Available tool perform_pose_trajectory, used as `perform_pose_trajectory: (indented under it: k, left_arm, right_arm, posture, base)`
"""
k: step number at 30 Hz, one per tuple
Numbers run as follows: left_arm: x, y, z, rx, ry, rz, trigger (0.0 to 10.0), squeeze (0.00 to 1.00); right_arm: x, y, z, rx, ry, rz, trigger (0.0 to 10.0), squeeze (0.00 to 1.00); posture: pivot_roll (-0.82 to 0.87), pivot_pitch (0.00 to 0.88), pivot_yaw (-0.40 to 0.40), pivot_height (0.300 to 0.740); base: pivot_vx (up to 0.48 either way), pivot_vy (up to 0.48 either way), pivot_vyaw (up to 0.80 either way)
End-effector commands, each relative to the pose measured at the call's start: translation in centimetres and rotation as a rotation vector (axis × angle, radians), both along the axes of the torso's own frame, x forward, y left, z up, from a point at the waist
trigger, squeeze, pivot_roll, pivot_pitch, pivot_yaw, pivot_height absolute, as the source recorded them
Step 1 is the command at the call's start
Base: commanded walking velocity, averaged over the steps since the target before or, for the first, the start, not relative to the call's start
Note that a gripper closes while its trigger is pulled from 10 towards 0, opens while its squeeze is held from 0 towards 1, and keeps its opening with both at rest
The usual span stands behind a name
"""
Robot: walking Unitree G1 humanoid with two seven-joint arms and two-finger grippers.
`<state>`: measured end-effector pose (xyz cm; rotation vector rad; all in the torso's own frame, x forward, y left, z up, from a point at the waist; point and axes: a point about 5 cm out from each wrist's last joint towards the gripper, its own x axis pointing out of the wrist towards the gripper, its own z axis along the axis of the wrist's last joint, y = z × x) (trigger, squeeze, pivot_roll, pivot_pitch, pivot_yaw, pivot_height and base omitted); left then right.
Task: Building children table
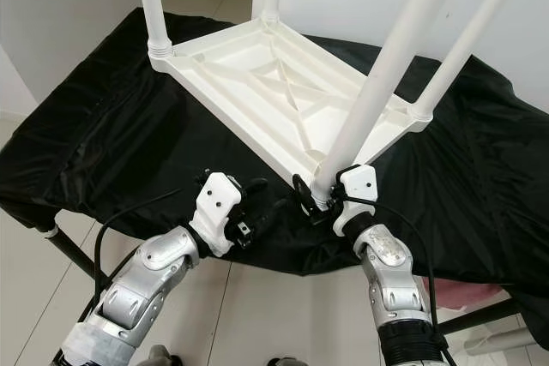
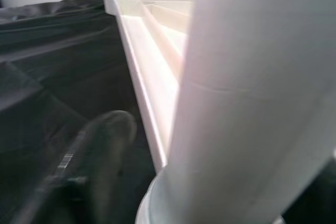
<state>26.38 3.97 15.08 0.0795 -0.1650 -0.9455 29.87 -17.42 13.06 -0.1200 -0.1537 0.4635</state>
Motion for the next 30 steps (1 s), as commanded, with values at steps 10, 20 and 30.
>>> perform_pose_trajectory:
  k: [10, 20, 30]
  left_arm:
    - [0.2, -0.4, 0.0, 0.011, -0.013, -0.033, 10.0, 0.0]
    - [0.2, -0.4, -0.2, 0.016, -0.017, -0.042, 10.0, 0.0]
    - [0.1, -0.3, -0.3, 0.017, -0.016, -0.045, 10.0, 0.0]
  right_arm:
    - [-0.1, -0.7, -1.1, -0.042, 0.032, 0.073, 0.0, 0.0]
    - [-0.1, -1.8, -1.9, -0.05, 0.06, -0.092, 10.0, 0.0]
    - [-0.9, -1.3, -2.0, 0.075, 0.073, -0.413, 10.0, 0.0]
  posture:
    - [-0.01, 0.036, -0.071, 0.74]
    - [-0.01, 0.026, -0.073, 0.74]
    - [-0.01, 0.033, -0.066, 0.74]
  base:
    - [0.0, 0.0, 0.0]
    - [0.0, 0.0, 0.0]
    - [0.0, 0.0, 0.0]
